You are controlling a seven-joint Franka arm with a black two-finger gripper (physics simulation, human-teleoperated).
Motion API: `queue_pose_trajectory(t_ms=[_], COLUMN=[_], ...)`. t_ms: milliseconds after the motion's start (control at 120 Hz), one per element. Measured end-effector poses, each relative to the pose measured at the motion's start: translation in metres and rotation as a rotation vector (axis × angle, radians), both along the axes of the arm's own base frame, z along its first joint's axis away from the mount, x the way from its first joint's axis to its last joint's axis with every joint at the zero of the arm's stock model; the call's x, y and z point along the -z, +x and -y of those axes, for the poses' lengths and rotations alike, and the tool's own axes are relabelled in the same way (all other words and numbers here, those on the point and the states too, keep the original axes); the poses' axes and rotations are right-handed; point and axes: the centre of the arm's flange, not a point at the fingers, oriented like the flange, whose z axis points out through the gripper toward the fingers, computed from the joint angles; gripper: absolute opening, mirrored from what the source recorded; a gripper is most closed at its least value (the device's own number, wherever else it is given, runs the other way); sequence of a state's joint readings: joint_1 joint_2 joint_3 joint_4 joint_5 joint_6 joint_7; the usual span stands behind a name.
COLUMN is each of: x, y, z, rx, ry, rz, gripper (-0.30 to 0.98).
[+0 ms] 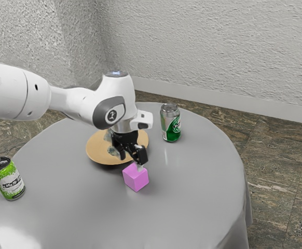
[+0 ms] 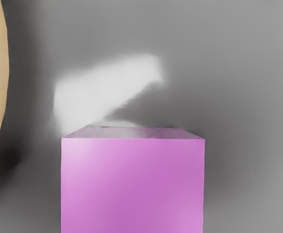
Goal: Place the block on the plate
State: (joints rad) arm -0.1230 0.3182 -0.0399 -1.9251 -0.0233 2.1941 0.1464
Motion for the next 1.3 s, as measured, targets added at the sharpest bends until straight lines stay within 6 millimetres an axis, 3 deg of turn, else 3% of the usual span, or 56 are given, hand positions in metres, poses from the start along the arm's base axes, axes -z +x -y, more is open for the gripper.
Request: queue_pose_trajectory(t_ms=[233, 633, 767, 867, 967, 1133, 1300], x=[0.026, 0.059, 0.058, 0.057, 0.048, 0.013, -0.032], y=[0.011, 0.012, 0.012, 0.012, 0.013, 0.015, 0.026], z=[0.002, 0.001, 0.002, 0.002, 0.001, -0.005, -0.042], rx=[0.001, 0.000, 0.001, 0.000, -0.001, -0.006, -0.062], ry=[-0.002, 0.001, 0.002, 0.006, 0.005, -0.001, -0.001], rz=[0.027, -0.001, 0.001, 0.004, 0.014, 0.065, 0.112], gripper=[0.69, 0.69, 0.41, 0.41, 0.43, 0.41, 0.38])
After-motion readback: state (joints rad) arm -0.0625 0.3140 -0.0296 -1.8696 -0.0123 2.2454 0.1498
